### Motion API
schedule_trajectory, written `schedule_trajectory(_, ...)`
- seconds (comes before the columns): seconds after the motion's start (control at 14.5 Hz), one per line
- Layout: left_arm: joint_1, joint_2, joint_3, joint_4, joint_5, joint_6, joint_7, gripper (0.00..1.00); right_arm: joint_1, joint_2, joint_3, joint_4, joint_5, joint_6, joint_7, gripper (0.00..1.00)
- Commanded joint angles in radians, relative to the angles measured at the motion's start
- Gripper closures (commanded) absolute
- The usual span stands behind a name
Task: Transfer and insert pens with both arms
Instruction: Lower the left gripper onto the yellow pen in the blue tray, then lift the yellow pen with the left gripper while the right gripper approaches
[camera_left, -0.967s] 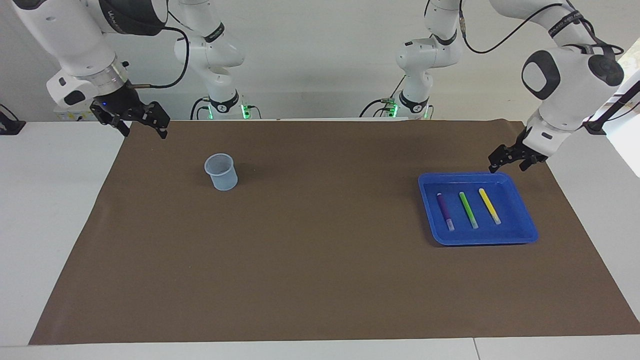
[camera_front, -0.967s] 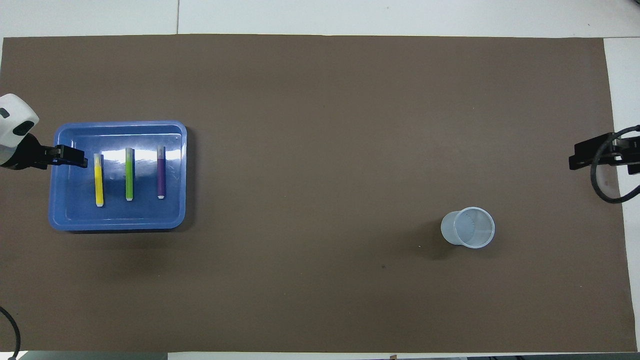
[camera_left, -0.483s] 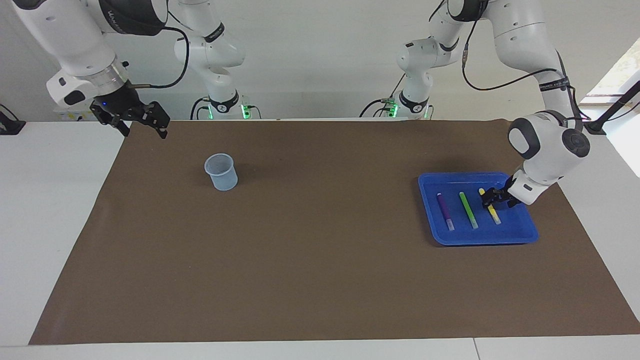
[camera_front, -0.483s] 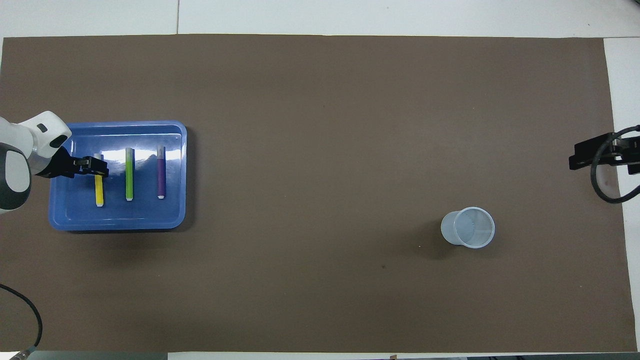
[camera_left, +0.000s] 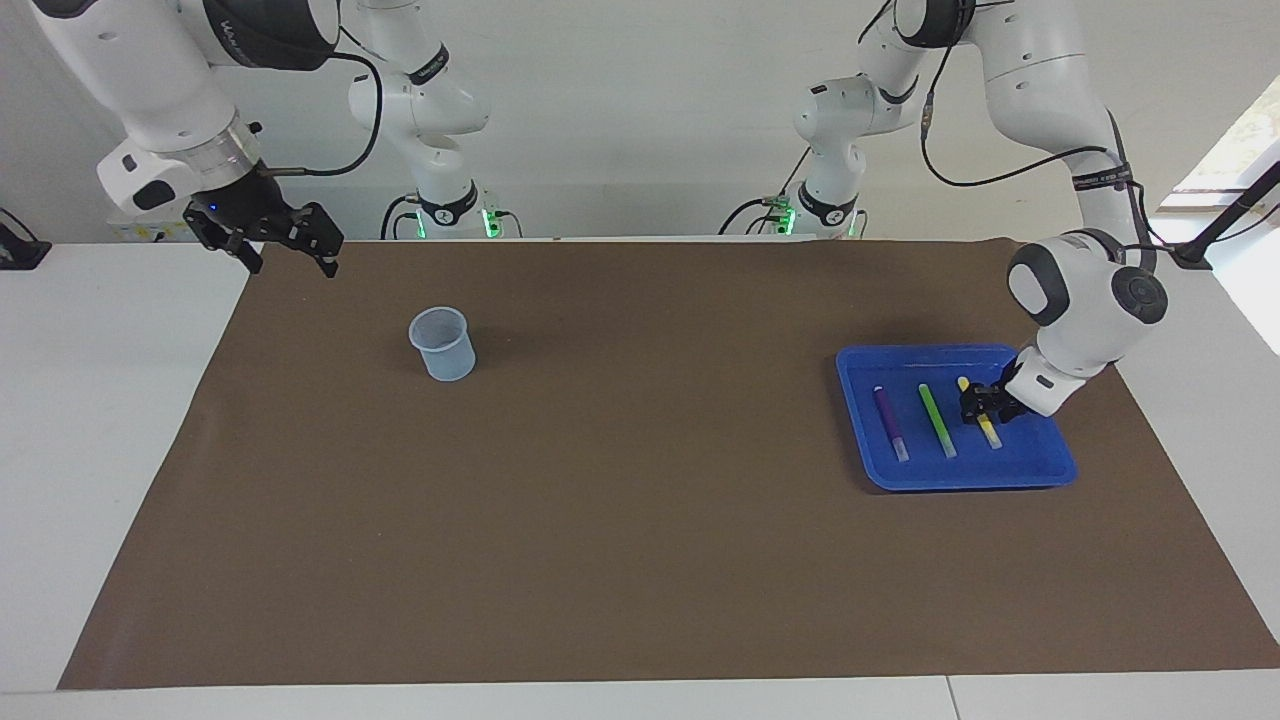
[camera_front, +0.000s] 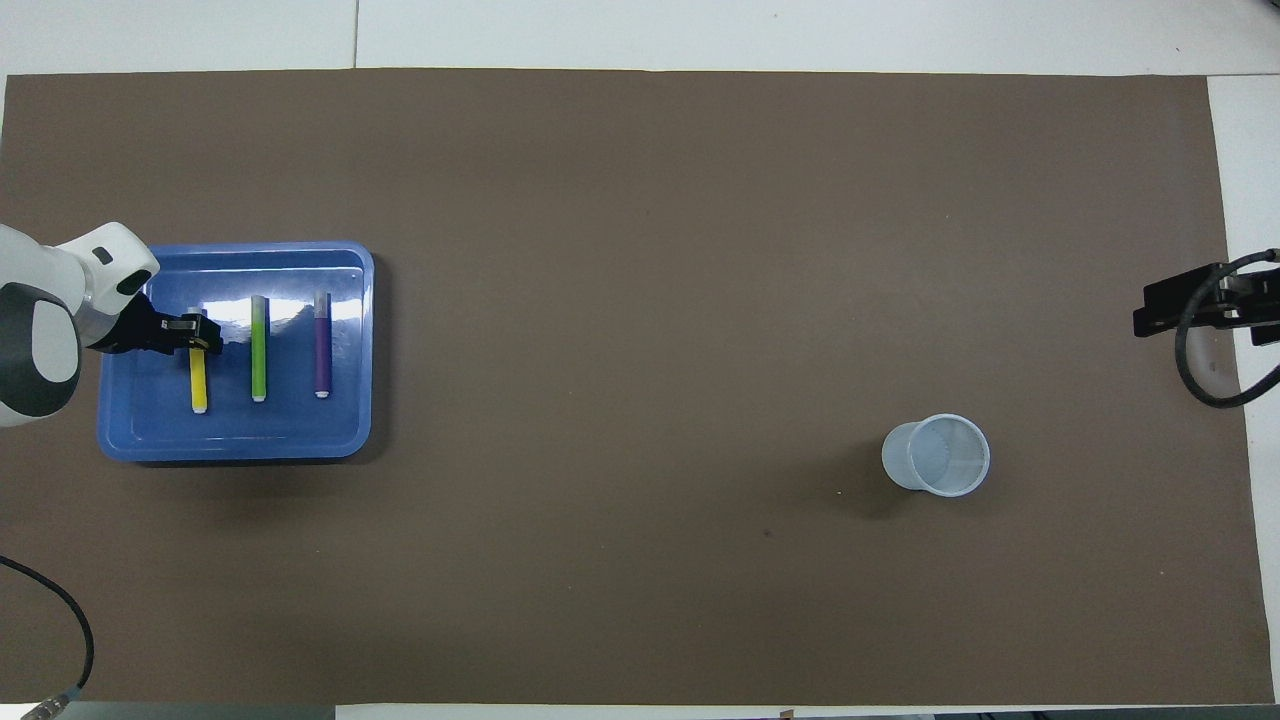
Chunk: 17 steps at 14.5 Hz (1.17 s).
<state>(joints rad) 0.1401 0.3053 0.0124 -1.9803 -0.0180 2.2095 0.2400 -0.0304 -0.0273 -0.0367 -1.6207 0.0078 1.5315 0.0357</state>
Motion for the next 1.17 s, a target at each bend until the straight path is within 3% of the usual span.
schedule_trajectory(0.0,0.004,0.011,0.003,-0.011,0.007,0.033,0.01,0.42,-0.005,-0.016,0.001,-0.022,0.078,0.038,0.009,0.0)
schedule_trajectory(0.28,0.007,0.012,0.003,-0.012,0.007,0.039,0.01,0.5,-0.016,-0.014,-0.008,-0.027,0.297,0.048,0.091,0.0)
schedule_trajectory(0.41,0.012,0.012,0.003,-0.012,0.007,0.038,0.01,0.53,0.0,-0.019,-0.005,-0.044,0.378,0.12,0.174,0.0)
schedule_trajectory(0.62,0.009,0.014,0.003,-0.011,0.007,0.036,0.01,0.86,0.024,-0.037,0.008,-0.106,0.507,0.231,0.283,0.0)
schedule_trajectory(0.76,0.006,0.014,0.004,-0.009,0.007,0.038,0.008,1.0,0.027,-0.06,0.008,-0.158,0.592,0.271,0.305,0.0)
schedule_trajectory(0.97,0.003,0.015,0.004,-0.003,0.007,0.033,0.008,1.0,0.033,-0.101,0.009,-0.246,0.733,0.317,0.354,0.0)
schedule_trajectory(1.1,0.0,0.015,0.003,0.014,0.007,0.015,0.007,1.0,0.058,-0.129,0.009,-0.31,0.861,0.415,0.357,0.0)
